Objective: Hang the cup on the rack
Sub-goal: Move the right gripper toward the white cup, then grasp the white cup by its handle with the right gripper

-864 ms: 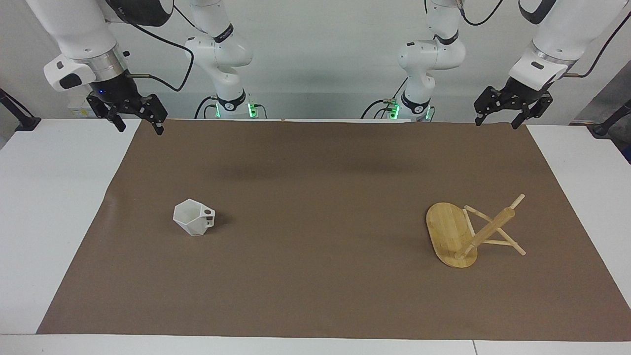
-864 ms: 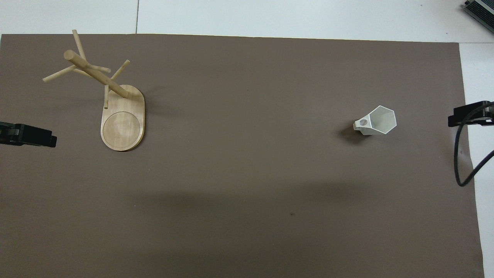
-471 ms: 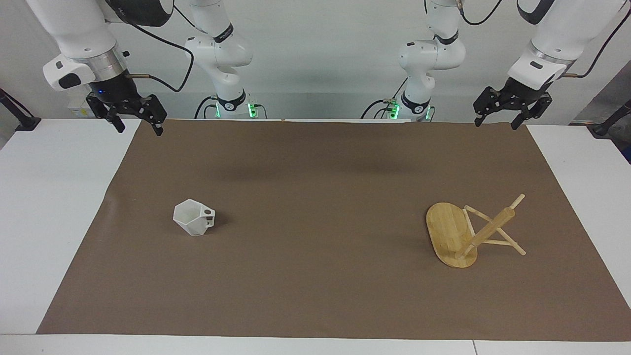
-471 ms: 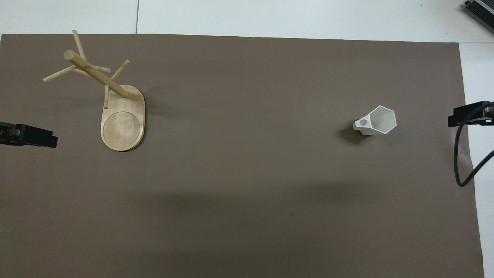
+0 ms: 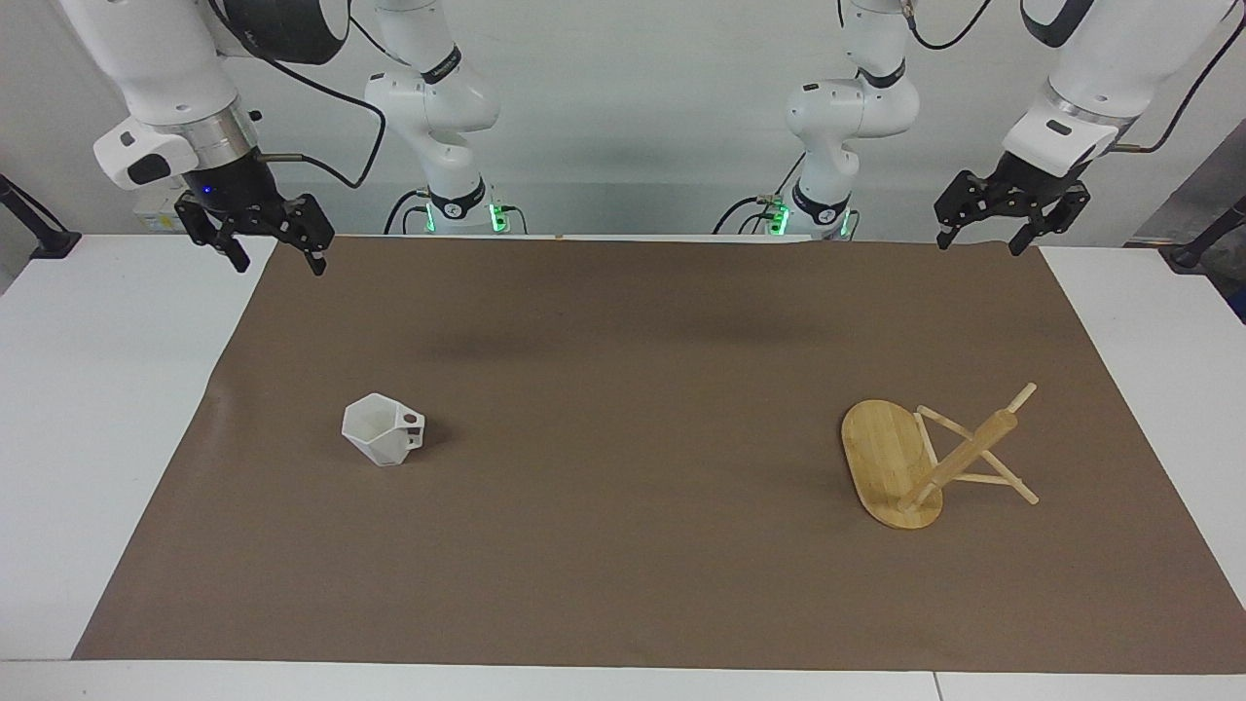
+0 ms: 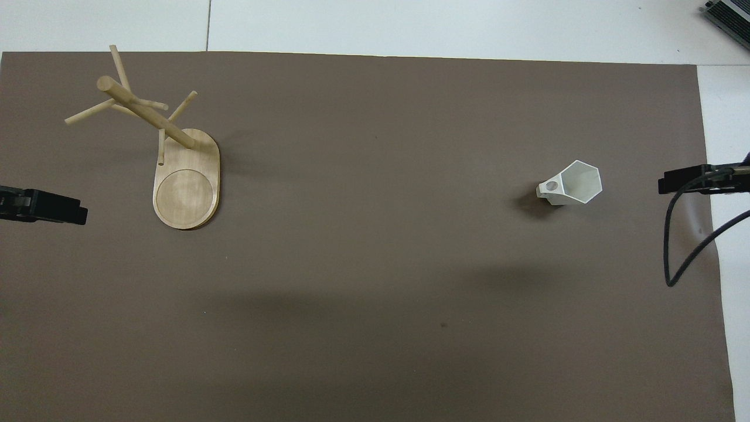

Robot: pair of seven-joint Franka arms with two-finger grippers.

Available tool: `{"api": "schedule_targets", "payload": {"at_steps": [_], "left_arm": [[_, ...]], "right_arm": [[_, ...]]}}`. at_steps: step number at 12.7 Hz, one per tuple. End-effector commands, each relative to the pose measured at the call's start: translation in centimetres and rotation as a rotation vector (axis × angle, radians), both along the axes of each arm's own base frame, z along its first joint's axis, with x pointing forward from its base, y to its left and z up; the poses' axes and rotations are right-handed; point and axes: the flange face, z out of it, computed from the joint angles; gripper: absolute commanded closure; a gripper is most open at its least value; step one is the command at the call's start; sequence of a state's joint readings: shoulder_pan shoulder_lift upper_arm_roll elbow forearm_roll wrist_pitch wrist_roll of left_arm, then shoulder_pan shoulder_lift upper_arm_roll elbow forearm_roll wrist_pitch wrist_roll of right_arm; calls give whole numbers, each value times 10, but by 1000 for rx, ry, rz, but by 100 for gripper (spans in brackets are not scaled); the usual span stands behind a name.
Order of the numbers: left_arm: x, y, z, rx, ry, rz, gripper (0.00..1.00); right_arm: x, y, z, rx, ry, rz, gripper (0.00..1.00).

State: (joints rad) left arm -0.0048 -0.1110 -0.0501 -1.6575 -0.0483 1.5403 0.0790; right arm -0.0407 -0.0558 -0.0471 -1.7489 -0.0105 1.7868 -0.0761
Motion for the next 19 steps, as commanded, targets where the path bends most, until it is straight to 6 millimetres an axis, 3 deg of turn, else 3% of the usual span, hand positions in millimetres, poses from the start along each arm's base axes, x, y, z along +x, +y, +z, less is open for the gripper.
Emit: {"api": "schedule_targets", "payload": {"at_steps": [1, 4, 6, 8, 14, 19], "left_arm": [[-9, 1, -1, 20, -6, -2, 0], [-9, 1, -1, 21, -3, 0, 0], [-10, -3, -1, 21, 3, -6, 0], [-10, -3, -1, 21, 4, -7, 0], [-10, -3, -2, 21, 4, -6, 0], [-11, -3, 0, 21, 2, -5, 0]], "right_arm": [[-1, 1, -23, 13, -16, 21, 0], [9, 0, -73, 13, -3, 18, 0], [30, -4, -120, 9, 7, 22, 0], [43, -3, -149, 2, -35, 25, 0], [60, -4, -197, -7, -76, 26, 0], [56, -5, -234, -8, -59, 25, 0]]}}
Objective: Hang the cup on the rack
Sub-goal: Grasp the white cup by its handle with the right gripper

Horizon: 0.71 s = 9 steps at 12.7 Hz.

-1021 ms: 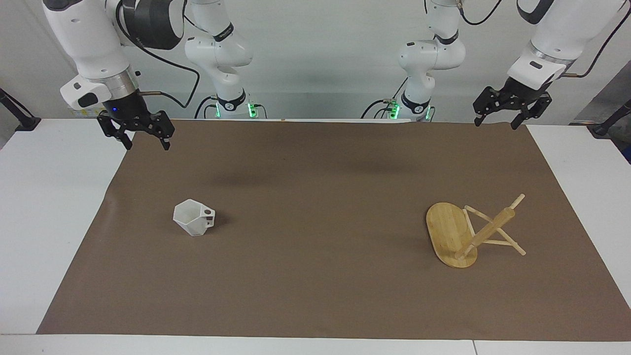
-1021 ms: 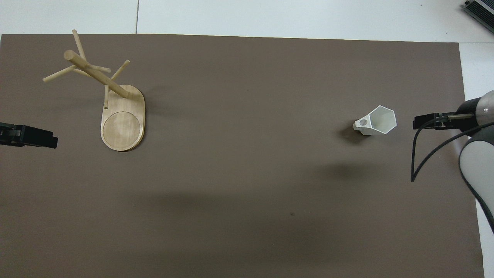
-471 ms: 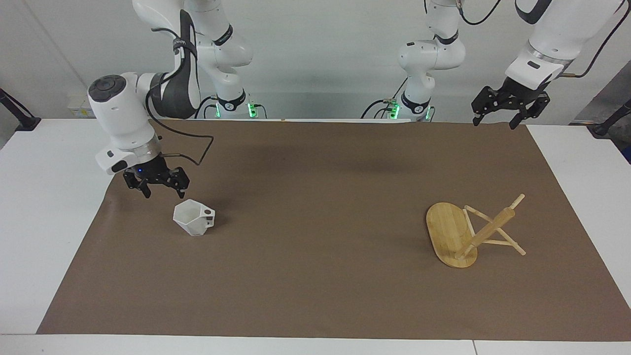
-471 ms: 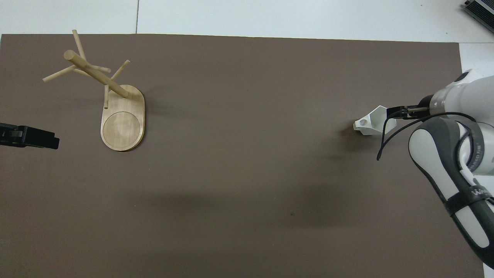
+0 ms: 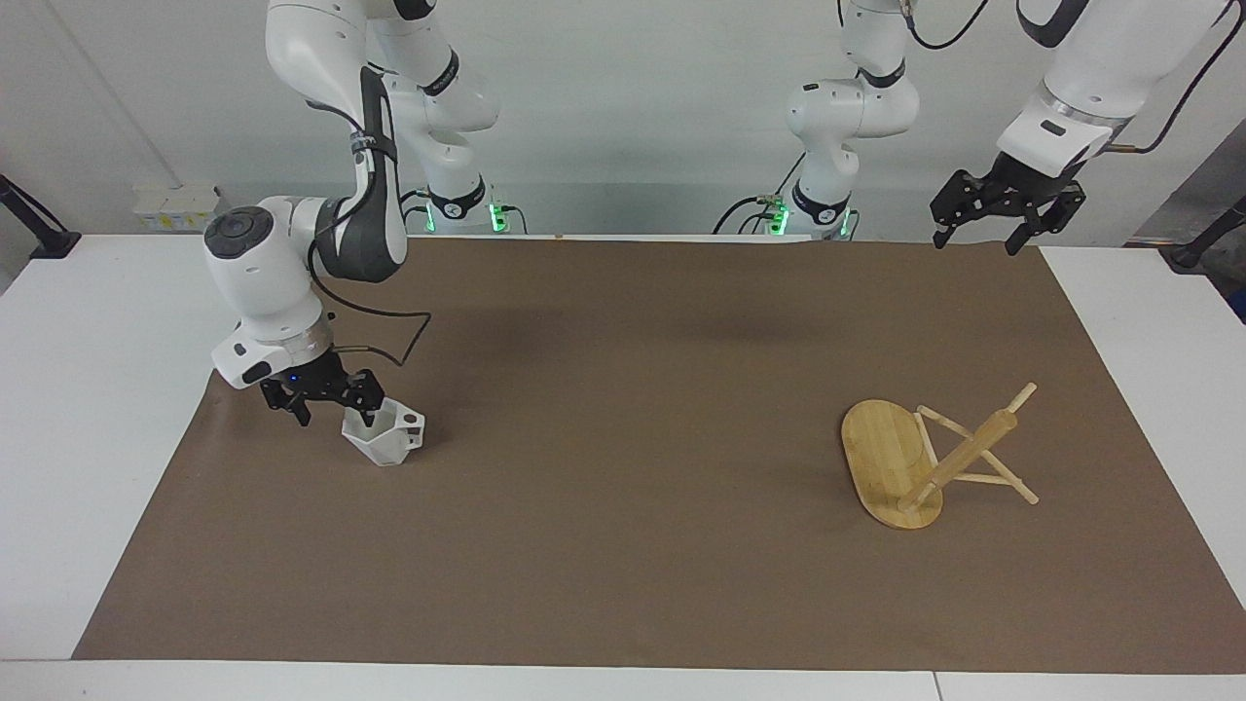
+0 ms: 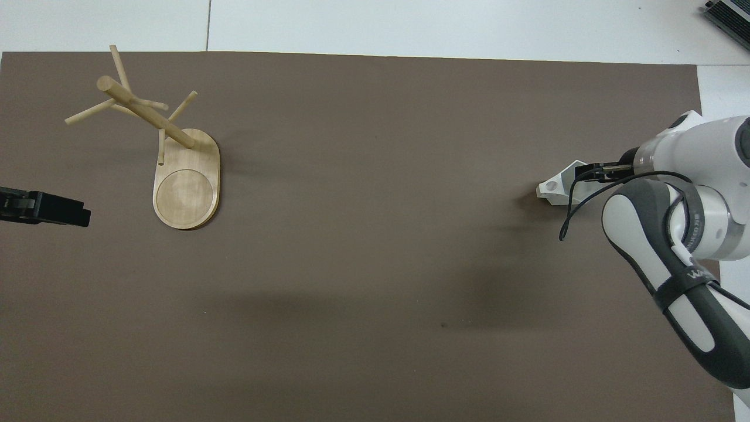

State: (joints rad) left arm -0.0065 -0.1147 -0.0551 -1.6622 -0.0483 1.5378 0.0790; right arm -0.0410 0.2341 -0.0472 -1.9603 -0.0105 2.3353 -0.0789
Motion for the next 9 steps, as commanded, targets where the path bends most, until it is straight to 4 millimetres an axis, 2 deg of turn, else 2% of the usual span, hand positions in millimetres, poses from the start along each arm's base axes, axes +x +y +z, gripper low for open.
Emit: {"api": "schedule_targets", "payload": {"at_steps": [1, 3, 5, 6, 8, 9], "left_arm": [[-9, -1, 0, 21, 1, 0, 0], [-8, 0, 0, 21, -2, 3, 0], [-8, 6, 0, 20, -3, 14, 0], [-8, 8, 1, 20, -3, 19, 0], [-8, 3, 1, 20, -3, 11, 0], [-8, 1, 0, 20, -2, -1, 0]], "right_arm": [[-8, -2, -24, 7, -17, 16, 0], [-8, -3, -26, 7, -21, 13, 20], [-9, -3, -25, 8, -10, 13, 54], [-9, -4, -24, 9, 2, 11, 67], [-7, -3, -17, 12, 25, 14, 84], [-6, -3, -15, 13, 37, 14, 100]]}}
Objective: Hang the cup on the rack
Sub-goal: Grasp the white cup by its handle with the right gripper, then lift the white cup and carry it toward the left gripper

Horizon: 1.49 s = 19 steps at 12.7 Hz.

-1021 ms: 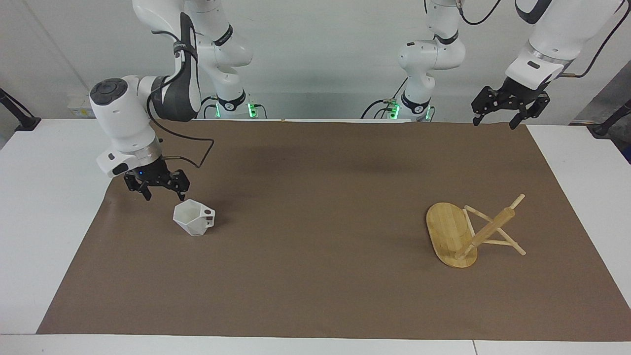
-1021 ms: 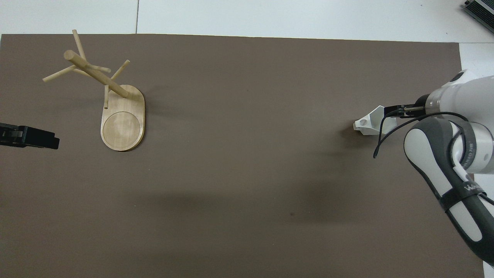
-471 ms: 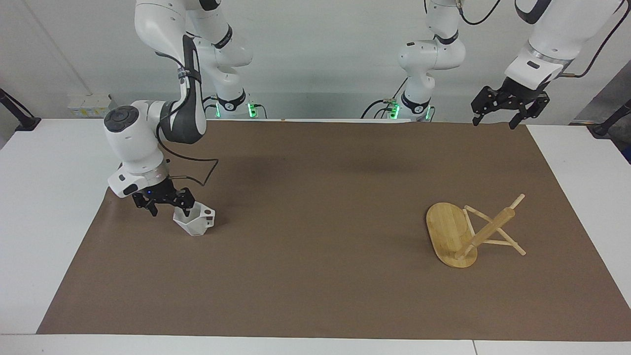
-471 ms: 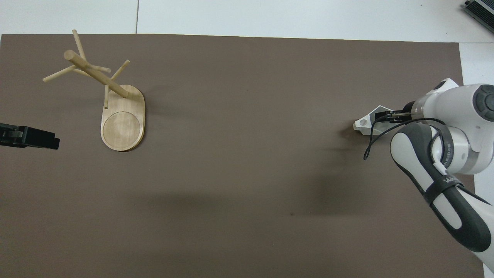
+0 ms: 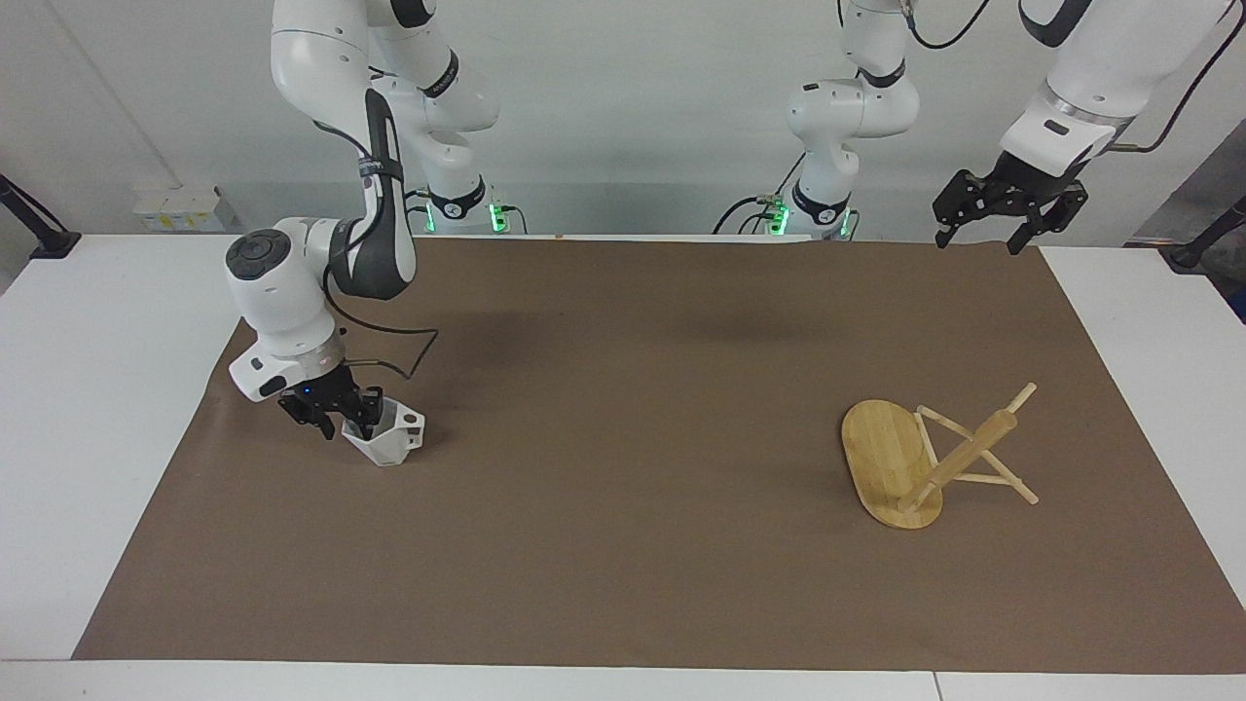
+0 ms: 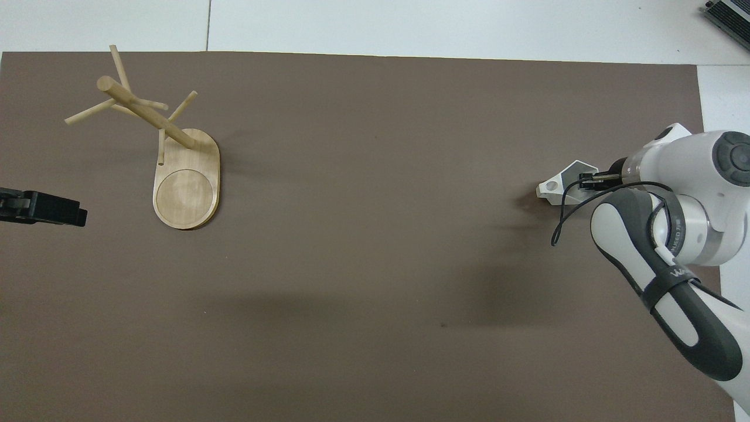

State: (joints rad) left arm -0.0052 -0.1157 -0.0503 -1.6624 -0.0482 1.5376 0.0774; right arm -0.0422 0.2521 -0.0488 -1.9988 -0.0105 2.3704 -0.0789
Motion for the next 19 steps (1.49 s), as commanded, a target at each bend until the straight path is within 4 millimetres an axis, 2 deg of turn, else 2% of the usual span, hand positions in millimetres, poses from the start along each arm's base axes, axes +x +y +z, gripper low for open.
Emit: {"api": "schedule_targets", "payload": {"at_steps": [1, 5, 6, 7, 9, 11, 13, 14, 15, 16, 18, 19], "left_arm": [[-8, -2, 0, 20, -7, -12, 0], [-5, -5, 3, 18, -27, -69, 0], [-5, -4, 2, 12, -25, -80, 0], [-6, -4, -1, 10, -23, -76, 0], [-6, -7, 0, 12, -23, -73, 0], [-6, -7, 0, 12, -23, -82, 0], [-3, -2, 1, 11, -46, -119, 0], [-3, -3, 1, 10, -52, -197, 0], [-3, -5, 1, 3, -56, -250, 0], [-2, -7, 2, -25, -63, -270, 0], [0, -11, 4, -106, -97, -350, 0], [1, -13, 5, -137, -114, -392, 0]], "right_arm": [[2, -2, 13, 14, 14, 12, 100], [2, 1, 17, 67, 22, -25, 100], [6, 3, 30, 73, 40, -21, 100], [12, 6, 54, 91, 69, -17, 100], [23, 19, 115, 219, 106, -24, 100], [25, 32, 166, 296, 115, -2, 100], [16, 56, 211, 332, 113, 55, 100], [6, 72, 235, 343, 116, 94, 100], [-4, 97, 258, 379, 111, 144, 100], [-13, 115, 270, 475, 123, 165, 100], [-24, 132, 292, 659, 125, 170, 100], [-27, 139, 295, 724, 139, 179, 100]]}}
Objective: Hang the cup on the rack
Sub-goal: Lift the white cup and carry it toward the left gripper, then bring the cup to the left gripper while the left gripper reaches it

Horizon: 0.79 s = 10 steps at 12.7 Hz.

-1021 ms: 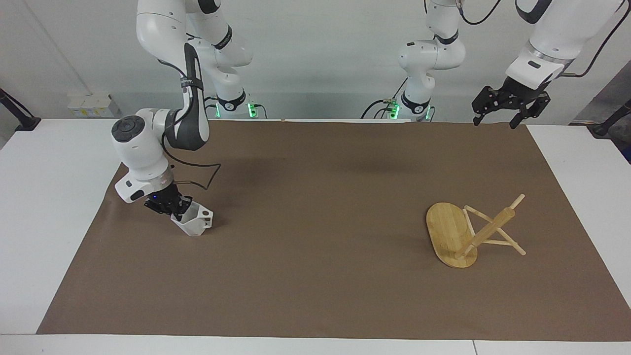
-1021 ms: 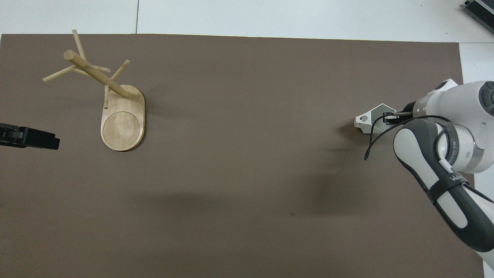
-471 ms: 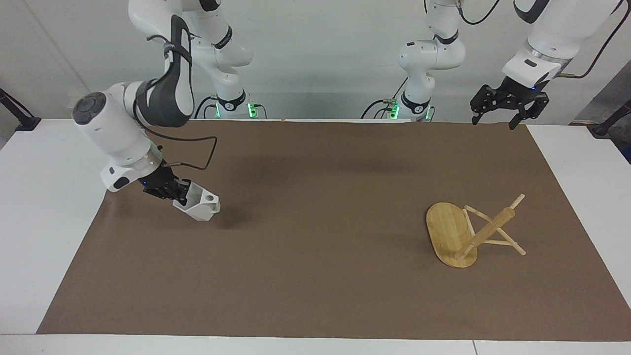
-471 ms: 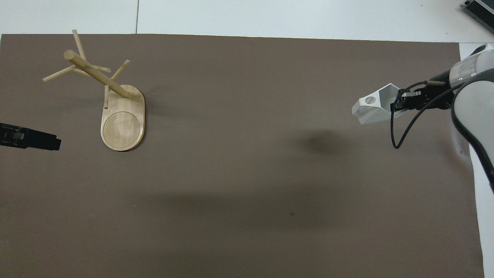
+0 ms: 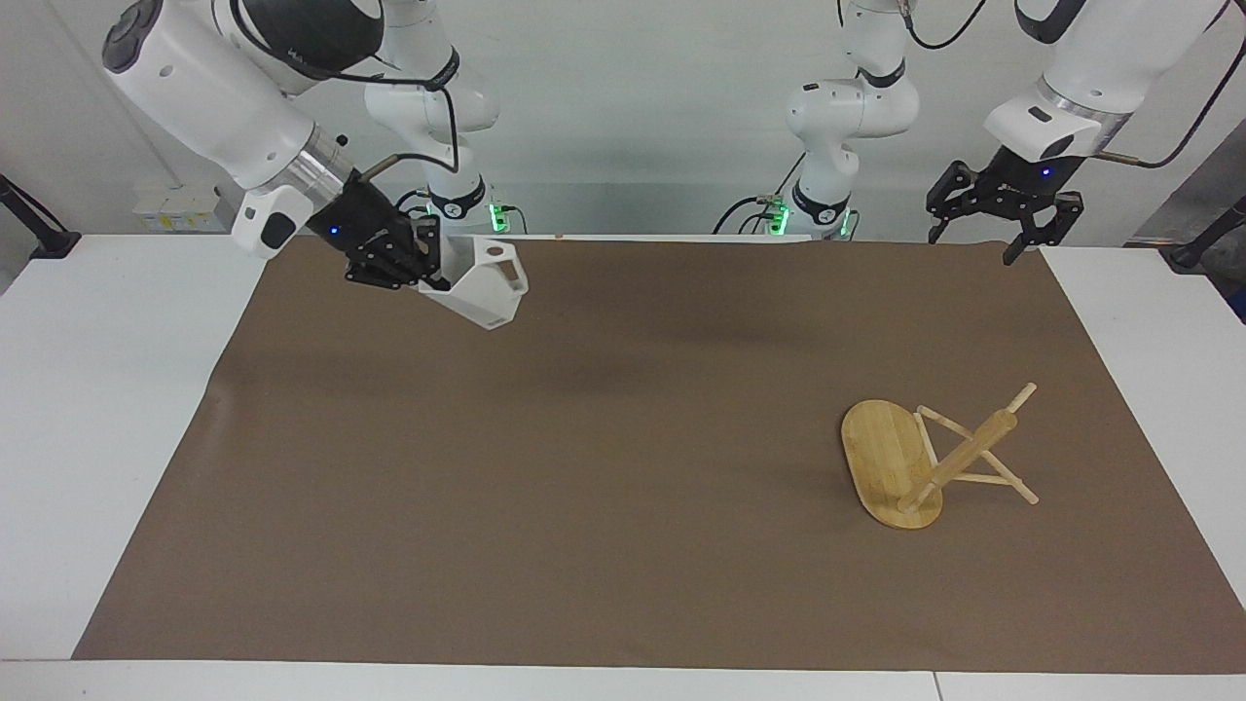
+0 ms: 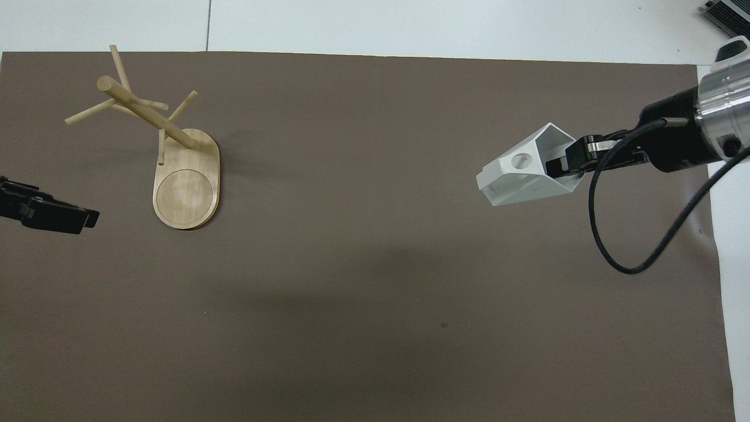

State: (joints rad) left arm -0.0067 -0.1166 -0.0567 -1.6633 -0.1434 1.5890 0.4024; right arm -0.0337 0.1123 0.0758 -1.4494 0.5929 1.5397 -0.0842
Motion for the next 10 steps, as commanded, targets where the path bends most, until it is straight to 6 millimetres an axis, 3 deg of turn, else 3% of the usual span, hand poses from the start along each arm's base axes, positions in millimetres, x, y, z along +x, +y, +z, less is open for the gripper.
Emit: {"api": "schedule_targets", "payload": {"at_steps": [1, 5, 8, 10], "left_arm": [[-4, -2, 1, -89, -45, -117, 0], [-1, -14, 7, -218, -126, -298, 0], [-2, -20, 0, -304, -198, -401, 0], [-6, -21, -11, -332, -256, -461, 0]], "right_arm": [[-6, 13, 11, 173, 28, 13, 100], [-14, 79, 3, 214, 62, 24, 100], [-16, 142, -12, 216, 59, -3, 100], [-20, 169, -24, 212, 86, 22, 100]]}}
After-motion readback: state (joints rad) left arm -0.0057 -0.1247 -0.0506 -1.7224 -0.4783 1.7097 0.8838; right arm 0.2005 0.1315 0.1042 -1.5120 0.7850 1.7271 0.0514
